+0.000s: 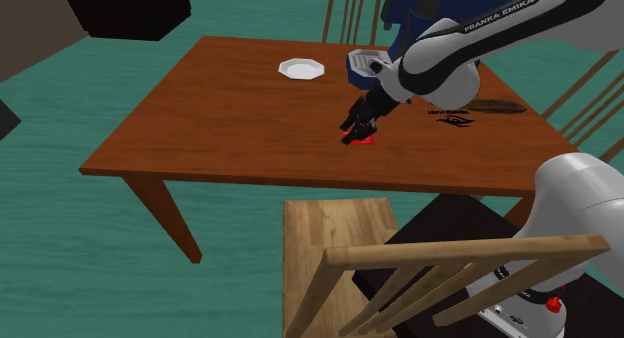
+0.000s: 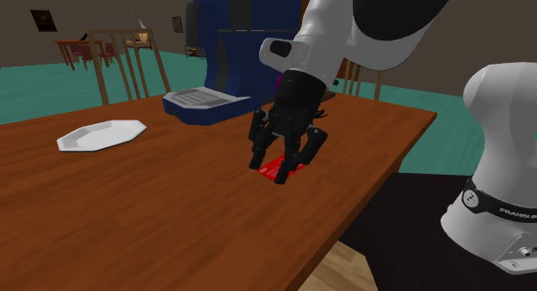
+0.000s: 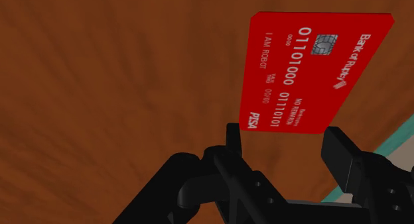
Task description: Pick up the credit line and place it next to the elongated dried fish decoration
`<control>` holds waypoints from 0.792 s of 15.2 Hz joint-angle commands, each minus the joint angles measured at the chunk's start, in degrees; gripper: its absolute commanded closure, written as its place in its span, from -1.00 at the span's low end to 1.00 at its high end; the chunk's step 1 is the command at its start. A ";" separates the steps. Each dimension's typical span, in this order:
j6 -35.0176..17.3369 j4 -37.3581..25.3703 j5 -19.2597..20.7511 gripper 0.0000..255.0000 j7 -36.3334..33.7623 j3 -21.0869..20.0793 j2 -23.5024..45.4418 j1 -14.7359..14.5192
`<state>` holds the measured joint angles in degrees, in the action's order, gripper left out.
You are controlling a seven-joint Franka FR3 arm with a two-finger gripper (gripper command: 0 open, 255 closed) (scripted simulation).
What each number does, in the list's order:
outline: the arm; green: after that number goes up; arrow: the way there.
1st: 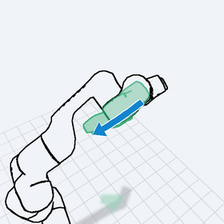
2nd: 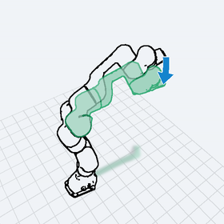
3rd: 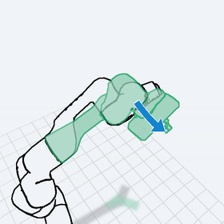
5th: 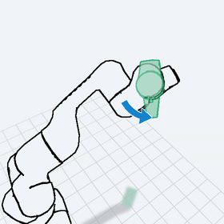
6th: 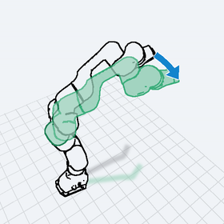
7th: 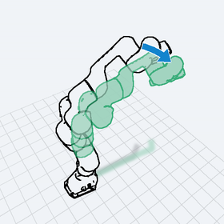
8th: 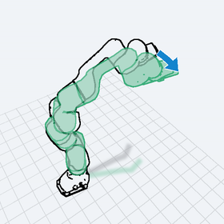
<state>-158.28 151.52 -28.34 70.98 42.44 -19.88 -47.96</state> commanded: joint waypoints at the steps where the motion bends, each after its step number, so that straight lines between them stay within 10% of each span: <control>1: 1.47 -0.12 2.75 1.00 -2.77 -2.37 -1.40 2.58; 12: 11.04 3.76 14.16 1.00 -1.94 -2.70 -12.66 16.91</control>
<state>-148.61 154.62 -15.59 68.45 39.49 -30.97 -33.03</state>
